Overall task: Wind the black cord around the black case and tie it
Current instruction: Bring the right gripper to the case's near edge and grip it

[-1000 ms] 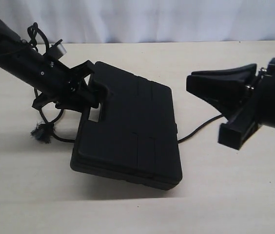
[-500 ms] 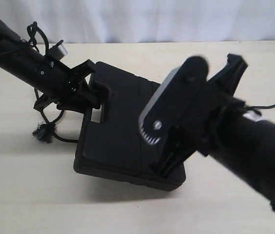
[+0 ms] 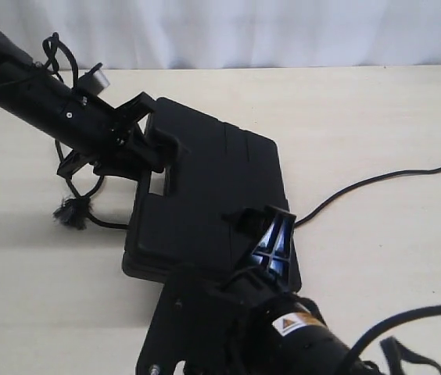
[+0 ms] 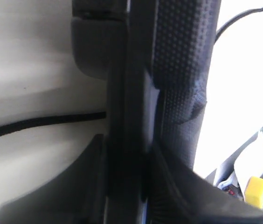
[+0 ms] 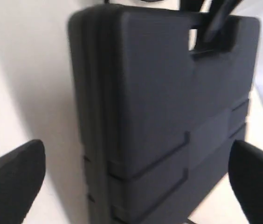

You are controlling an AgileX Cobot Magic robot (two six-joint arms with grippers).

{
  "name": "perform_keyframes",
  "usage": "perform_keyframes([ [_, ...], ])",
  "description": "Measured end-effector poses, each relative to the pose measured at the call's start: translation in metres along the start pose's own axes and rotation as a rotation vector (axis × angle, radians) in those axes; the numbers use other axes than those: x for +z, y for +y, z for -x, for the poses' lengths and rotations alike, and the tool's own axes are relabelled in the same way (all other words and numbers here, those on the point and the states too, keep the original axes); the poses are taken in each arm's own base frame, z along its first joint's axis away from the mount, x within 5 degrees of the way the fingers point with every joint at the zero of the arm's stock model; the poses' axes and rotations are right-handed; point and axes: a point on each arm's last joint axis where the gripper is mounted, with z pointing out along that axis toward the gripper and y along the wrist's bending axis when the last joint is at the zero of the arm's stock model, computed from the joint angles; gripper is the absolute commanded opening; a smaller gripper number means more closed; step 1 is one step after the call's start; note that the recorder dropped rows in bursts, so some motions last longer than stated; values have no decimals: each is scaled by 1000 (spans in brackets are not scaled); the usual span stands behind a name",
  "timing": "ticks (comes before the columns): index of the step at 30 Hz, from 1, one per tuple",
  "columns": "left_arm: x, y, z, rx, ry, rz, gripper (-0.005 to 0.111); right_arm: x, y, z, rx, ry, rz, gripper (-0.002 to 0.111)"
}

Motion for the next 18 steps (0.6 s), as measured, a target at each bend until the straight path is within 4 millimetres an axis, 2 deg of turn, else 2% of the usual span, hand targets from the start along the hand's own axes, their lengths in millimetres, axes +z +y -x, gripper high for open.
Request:
perform_keyframes([
  [7, 0, -3, -1, -15, 9, -28, 0, 3, 22, 2, 98, -32, -74, 100],
  [18, 0, -4, -1, -26, 14, -47, 0, 43, 49, -16, 126, -30, -311, 100],
])
